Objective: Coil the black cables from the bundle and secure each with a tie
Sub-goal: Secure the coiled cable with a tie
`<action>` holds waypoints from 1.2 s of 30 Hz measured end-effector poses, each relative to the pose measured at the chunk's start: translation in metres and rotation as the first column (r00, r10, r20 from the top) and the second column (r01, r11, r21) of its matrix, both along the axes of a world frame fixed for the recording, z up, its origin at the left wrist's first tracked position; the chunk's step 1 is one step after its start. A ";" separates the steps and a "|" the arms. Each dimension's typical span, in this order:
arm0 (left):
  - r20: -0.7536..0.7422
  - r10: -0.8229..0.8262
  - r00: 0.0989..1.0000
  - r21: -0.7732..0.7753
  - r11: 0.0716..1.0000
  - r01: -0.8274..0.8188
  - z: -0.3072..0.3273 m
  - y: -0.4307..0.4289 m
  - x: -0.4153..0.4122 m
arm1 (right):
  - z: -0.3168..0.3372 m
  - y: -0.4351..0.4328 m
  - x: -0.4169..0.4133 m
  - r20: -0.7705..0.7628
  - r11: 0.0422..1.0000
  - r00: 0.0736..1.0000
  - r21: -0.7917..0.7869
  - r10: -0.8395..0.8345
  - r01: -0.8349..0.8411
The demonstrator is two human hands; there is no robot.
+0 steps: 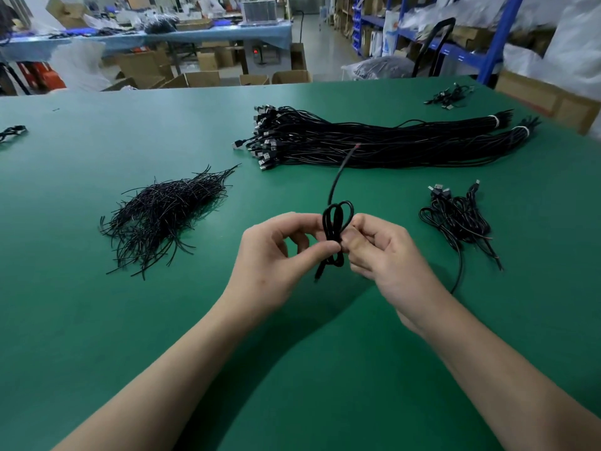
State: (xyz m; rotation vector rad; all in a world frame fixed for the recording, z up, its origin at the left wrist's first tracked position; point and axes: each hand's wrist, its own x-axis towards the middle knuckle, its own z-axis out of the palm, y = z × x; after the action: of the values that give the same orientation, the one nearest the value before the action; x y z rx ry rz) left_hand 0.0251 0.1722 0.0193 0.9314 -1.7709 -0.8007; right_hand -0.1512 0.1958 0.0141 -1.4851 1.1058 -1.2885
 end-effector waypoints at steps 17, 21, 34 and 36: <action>0.011 0.075 0.997 -0.029 0.997 -0.074 -0.003 0.002 0.004 | -0.001 0.002 -0.004 -0.206 0.956 0.956 -0.251 -0.208 0.154; -0.123 -0.105 0.987 0.445 0.883 0.150 -0.005 -0.001 0.001 | 0.001 0.007 -0.001 -0.418 0.843 0.829 -0.527 -0.371 0.111; -0.004 0.083 0.997 -0.124 0.989 -0.082 -0.007 0.001 -0.003 | -0.008 0.002 0.003 0.098 0.997 0.995 0.073 0.030 -0.037; 0.043 0.097 0.994 -0.281 0.956 -0.081 -0.006 0.000 -0.001 | -0.008 0.002 0.001 0.277 0.970 0.953 0.171 0.120 -0.172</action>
State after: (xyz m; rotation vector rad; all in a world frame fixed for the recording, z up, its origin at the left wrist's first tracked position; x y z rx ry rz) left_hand 0.0241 0.1725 0.0138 0.8437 -1.8197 -0.4550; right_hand -0.1506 0.1981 0.0056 -1.1876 0.8996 -1.1990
